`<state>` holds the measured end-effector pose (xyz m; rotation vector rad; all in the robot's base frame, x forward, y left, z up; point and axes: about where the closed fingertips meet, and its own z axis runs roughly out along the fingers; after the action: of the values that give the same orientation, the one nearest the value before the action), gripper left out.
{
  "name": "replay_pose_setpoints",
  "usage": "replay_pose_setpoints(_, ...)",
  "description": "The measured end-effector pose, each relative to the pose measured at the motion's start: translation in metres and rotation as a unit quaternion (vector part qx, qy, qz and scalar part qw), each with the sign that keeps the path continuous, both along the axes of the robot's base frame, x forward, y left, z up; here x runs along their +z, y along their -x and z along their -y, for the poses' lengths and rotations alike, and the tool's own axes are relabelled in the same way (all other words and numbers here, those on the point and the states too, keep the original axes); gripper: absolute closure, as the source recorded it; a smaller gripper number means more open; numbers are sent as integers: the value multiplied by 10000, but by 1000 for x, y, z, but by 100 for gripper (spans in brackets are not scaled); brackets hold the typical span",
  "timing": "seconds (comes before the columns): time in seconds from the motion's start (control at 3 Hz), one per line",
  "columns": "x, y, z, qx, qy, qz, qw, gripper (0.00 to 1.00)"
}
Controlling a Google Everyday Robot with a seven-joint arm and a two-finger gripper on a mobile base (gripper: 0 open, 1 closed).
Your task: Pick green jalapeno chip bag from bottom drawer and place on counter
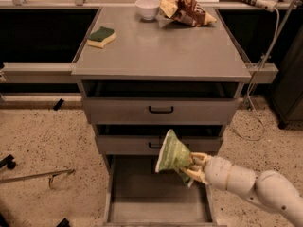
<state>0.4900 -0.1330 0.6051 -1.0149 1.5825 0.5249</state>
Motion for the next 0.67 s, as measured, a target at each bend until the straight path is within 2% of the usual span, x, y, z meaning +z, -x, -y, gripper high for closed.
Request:
replay_pose_setpoints(0.33,79,-15,-12,170,-131,686,9974,100)
replay_pose_setpoints(0.67,159,-28,-31,380,-198,1197,9919,100)
